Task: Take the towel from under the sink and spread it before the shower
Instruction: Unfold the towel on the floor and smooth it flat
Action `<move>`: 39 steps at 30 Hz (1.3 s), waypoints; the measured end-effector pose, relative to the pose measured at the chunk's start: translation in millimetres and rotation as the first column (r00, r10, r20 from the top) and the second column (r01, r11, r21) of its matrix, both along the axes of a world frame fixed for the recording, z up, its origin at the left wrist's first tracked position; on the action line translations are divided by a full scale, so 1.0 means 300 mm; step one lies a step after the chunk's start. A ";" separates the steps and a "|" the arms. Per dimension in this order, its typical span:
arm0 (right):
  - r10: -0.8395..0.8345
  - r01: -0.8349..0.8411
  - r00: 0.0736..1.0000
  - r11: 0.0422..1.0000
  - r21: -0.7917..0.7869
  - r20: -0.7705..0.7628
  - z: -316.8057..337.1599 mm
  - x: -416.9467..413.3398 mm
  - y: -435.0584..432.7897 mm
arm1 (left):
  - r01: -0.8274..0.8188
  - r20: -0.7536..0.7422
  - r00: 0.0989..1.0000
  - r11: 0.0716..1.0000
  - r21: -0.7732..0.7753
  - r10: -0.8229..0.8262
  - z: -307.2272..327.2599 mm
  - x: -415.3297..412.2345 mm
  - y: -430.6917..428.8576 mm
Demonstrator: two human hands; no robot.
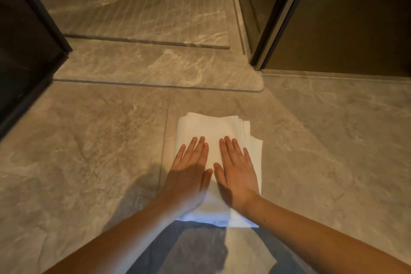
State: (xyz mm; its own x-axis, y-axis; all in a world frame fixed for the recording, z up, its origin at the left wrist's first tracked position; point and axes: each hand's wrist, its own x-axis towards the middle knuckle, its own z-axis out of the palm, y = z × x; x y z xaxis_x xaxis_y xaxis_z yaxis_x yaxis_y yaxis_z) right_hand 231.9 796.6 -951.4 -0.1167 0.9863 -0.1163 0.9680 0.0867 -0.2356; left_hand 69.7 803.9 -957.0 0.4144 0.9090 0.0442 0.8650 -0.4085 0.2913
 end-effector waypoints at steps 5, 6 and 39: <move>0.012 -0.012 1.000 1.000 0.012 -0.005 -0.012 0.004 0.001 | 0.006 -0.011 1.000 1.000 0.016 -0.006 0.000 0.004 0.010; 0.017 -0.017 1.000 1.000 0.017 -0.005 -0.014 0.004 -0.001 | 0.009 -0.008 1.000 1.000 0.017 -0.009 -0.001 0.003 0.009; -0.030 0.027 0.958 1.000 -0.015 -0.285 0.124 0.302 -0.166 | 0.184 -0.130 0.972 0.979 -0.088 -0.195 0.063 0.032 -0.078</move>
State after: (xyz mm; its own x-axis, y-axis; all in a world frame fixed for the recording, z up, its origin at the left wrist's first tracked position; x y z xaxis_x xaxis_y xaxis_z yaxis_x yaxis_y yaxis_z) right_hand 322.3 746.8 -914.0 -0.1183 0.9887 -0.0926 0.8623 0.0560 -0.5033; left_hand 79.2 780.5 -938.0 0.5769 0.8118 -0.0904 0.8077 -0.5505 0.2112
